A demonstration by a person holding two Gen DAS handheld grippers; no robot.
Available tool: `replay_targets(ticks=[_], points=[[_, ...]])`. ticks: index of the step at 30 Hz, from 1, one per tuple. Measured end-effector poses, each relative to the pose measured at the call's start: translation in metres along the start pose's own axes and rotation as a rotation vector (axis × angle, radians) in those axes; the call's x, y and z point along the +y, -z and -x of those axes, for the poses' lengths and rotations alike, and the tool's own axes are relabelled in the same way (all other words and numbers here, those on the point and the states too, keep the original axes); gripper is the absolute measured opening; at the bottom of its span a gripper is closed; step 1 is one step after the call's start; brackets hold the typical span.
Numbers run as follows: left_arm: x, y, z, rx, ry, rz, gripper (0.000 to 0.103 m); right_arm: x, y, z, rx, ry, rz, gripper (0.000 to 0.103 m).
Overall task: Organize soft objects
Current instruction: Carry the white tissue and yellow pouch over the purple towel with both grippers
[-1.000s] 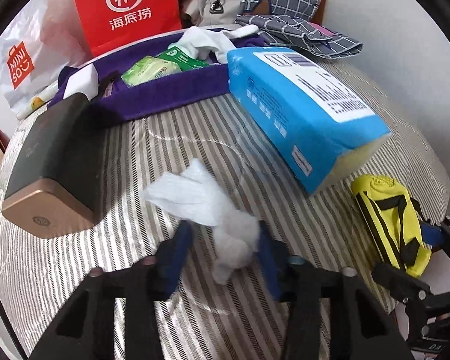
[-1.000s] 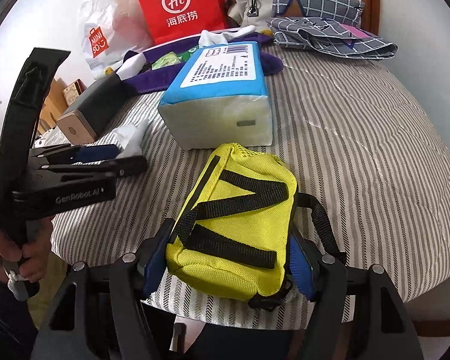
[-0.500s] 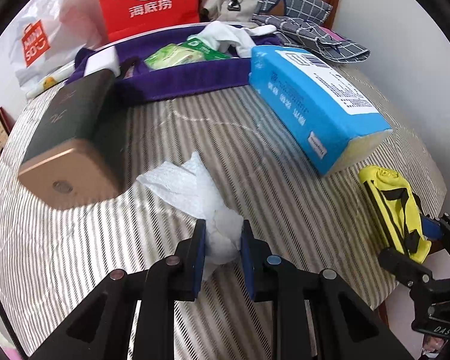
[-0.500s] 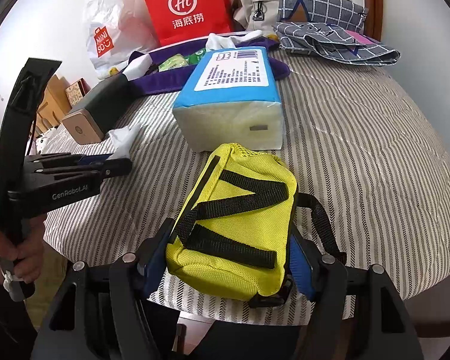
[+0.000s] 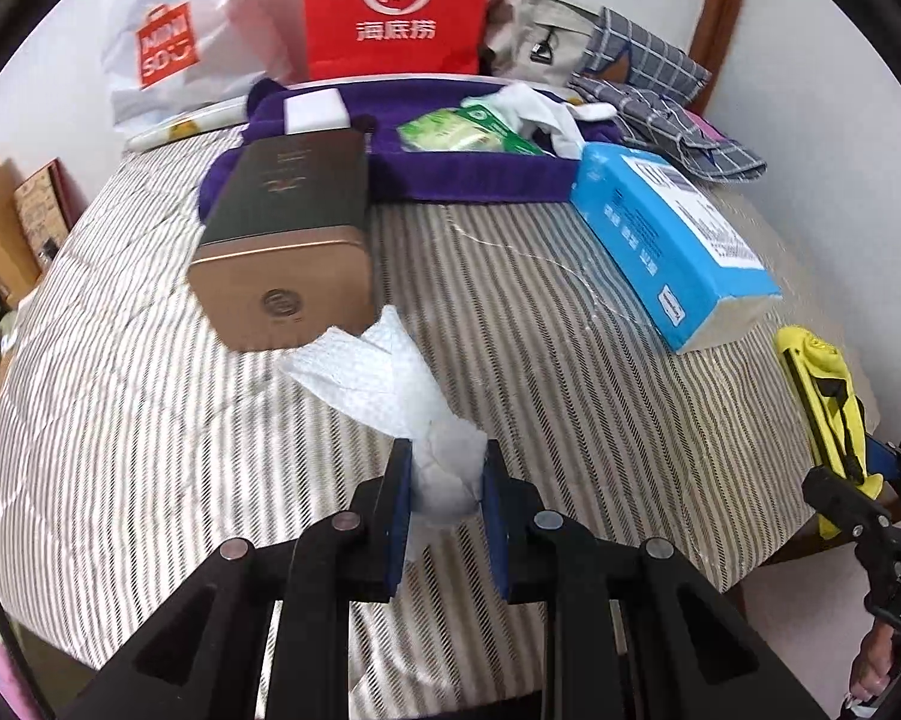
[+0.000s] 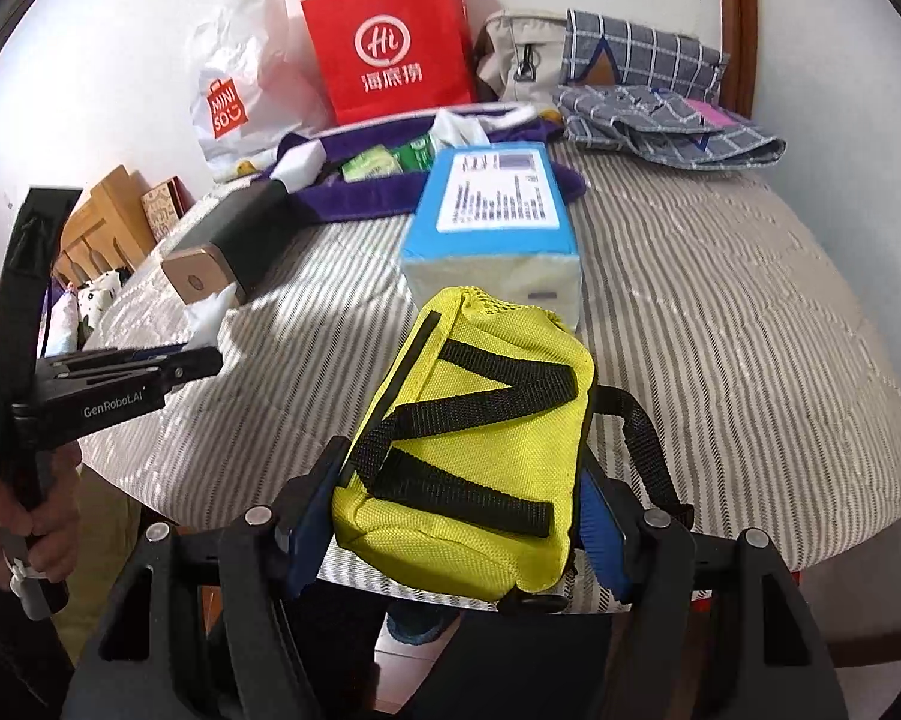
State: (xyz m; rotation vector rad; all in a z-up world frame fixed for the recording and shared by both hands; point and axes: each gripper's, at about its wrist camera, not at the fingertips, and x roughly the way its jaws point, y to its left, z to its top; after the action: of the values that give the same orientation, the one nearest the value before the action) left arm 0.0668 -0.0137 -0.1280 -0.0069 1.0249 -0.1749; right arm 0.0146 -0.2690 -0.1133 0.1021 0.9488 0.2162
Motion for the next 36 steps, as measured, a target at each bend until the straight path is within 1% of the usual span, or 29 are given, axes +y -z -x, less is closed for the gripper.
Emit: replay_targets(ticks=[2,6,19,24,28,36], points=[[0.004,0.000,0.007,-0.010,0.017,0.011,0.021,0.002,-0.002,0.007,-0.016,0.002,-0.003,0.070],[0.012,-0.004,0.026,-0.041,0.020,0.024,0.021,0.005,-0.009,0.023,-0.054,-0.004,-0.016,0.070],[0.034,-0.021,0.076,-0.141,0.015,0.085,0.021,0.009,-0.040,0.051,-0.097,0.002,-0.024,0.070],[0.036,-0.034,0.094,-0.185,0.008,0.097,0.021,0.009,-0.057,0.061,-0.109,-0.029,-0.025,0.070],[0.034,-0.044,0.104,-0.219,0.014,0.102,0.021,0.011,-0.069,0.069,-0.129,-0.030,-0.010,0.070],[0.032,-0.068,0.117,-0.255,0.007,0.097,0.021,0.012,-0.095,0.073,-0.141,-0.033,0.006,0.070]])
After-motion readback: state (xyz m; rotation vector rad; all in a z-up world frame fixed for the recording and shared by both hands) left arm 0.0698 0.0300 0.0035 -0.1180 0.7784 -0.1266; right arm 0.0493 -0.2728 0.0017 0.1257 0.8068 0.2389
